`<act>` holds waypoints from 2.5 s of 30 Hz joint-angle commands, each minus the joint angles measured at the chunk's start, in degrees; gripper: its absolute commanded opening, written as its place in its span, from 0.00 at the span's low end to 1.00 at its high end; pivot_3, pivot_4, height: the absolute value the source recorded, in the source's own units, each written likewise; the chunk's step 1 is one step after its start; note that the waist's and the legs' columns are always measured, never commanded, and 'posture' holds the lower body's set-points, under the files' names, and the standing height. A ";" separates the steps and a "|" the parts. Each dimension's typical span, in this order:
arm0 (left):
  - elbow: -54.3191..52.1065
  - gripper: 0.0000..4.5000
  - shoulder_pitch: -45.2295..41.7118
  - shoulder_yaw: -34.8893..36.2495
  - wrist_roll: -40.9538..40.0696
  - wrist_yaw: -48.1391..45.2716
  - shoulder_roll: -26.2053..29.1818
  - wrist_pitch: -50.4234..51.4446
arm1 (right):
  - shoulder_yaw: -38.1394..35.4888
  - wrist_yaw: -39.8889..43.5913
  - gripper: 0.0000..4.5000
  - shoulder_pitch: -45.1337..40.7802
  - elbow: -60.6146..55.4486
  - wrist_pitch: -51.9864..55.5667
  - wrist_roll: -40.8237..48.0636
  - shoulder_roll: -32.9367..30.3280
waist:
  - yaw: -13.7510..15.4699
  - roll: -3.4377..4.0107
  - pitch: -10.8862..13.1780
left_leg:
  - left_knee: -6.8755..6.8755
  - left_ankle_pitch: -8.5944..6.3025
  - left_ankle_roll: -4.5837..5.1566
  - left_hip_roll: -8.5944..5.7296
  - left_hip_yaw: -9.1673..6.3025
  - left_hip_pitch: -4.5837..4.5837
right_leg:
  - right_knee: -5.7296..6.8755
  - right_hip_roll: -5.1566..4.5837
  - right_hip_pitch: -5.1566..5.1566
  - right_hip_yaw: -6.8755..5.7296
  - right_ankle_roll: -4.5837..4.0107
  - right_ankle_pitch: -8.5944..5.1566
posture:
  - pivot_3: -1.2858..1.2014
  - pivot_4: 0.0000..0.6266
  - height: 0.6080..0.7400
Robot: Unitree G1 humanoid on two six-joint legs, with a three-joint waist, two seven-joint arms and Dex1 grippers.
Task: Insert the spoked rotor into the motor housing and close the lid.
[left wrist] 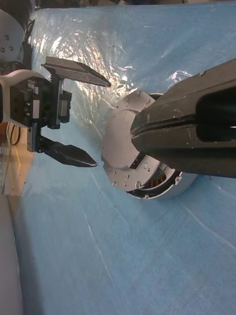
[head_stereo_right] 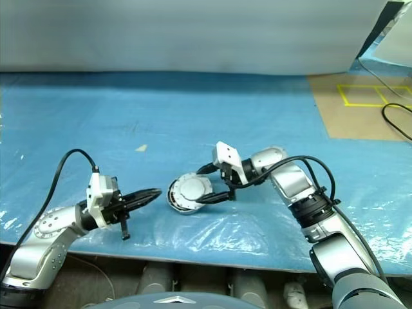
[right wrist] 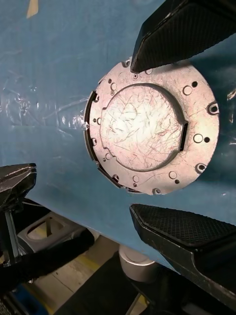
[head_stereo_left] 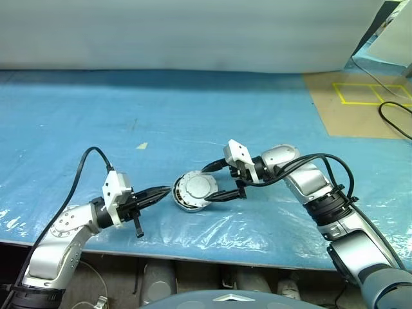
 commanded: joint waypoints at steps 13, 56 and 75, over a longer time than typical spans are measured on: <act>-2.45 0.00 0.24 0.27 -0.56 -1.48 0.60 -0.68 | 1.91 0.49 0.99 -2.11 6.20 -9.75 -6.51 4.96 | -0.13 0.00 0.00 | 0.15 -0.02 0.03 0.03 0.01 0.05 | 0.20 0.00 -0.01 0.03 -0.01 0.00 | 0.52 0.24 1.00; 6.72 0.00 2.79 -1.14 5.41 -3.69 -1.45 -13.93 | -3.01 3.65 0.42 -3.47 1.34 -3.62 -3.11 3.44 | -0.01 0.00 0.00 | 0.17 -0.11 0.18 0.05 0.01 0.09 | 0.29 -0.01 -0.03 0.05 -0.02 -0.01 | 0.52 0.24 1.00; 1.43 0.00 1.93 -0.38 2.96 -1.59 0.82 -7.44 | 1.23 -0.94 0.85 1.66 0.70 -5.79 -7.45 4.83 | -0.04 0.00 0.00 | 0.16 -0.08 0.12 0.04 0.01 0.10 | 0.27 -0.01 -0.02 0.07 -0.02 -0.01 | 0.52 0.24 1.00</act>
